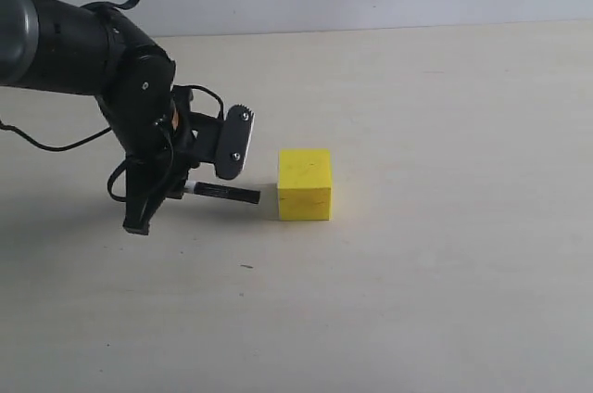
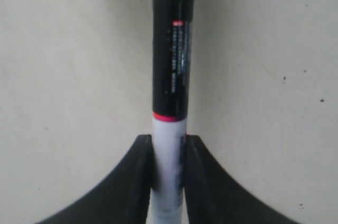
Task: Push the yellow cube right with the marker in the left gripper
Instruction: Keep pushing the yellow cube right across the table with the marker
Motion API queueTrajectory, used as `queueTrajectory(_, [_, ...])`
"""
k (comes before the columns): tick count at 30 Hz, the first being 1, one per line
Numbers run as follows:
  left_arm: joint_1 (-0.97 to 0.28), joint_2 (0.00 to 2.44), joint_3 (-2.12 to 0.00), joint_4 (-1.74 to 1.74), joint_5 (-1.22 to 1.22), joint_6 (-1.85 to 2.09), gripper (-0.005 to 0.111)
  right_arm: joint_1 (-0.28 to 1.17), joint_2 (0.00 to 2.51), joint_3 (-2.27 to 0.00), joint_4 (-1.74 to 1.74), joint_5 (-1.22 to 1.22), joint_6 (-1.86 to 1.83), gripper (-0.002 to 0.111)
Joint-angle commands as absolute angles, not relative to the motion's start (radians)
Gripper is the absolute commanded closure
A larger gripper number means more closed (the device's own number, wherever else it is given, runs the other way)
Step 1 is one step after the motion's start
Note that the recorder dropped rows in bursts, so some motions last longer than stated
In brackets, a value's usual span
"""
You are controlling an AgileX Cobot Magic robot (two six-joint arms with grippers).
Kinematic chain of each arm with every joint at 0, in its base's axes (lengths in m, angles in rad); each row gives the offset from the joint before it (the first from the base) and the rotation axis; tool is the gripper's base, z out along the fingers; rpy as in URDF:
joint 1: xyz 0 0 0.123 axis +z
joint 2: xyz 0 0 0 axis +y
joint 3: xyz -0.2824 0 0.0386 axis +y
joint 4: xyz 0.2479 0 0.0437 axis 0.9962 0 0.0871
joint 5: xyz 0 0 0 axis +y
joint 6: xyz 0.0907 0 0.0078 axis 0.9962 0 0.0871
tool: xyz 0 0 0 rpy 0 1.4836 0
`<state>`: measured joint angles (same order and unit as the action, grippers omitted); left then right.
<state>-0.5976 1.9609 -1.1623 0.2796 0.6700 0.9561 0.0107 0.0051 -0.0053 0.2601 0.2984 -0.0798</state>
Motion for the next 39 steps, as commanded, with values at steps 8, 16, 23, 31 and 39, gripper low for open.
queueTrajectory(8, [-0.473, 1.949, -1.166, 0.263, 0.799, 0.832, 0.107, 0.011, 0.0, 0.0, 0.256, 0.297, -0.084, 0.108])
queueTrajectory(16, [-0.507, 1.949, -1.166, 0.228, 0.751, 0.835, 0.107, 0.011, 0.0, 0.0, 0.256, 0.296, -0.084, 0.108])
queueTrajectory(23, [-0.713, 2.012, -1.266, 0.225, 0.697, 0.816, 0.107, 0.011, 0.0, 0.0, 0.256, 0.296, -0.084, 0.108])
queueTrajectory(31, [-0.692, 2.03, -1.348, 0.265, 0.904, 0.763, 0.107, 0.011, 0.0, 0.0, 0.256, 0.296, -0.084, 0.108])
queueTrajectory(39, [-0.72, 2.052, -1.353, 0.202, 0.825, 0.778, 0.107, 0.011, 0.0, 0.0, 0.256, 0.296, -0.084, 0.108])
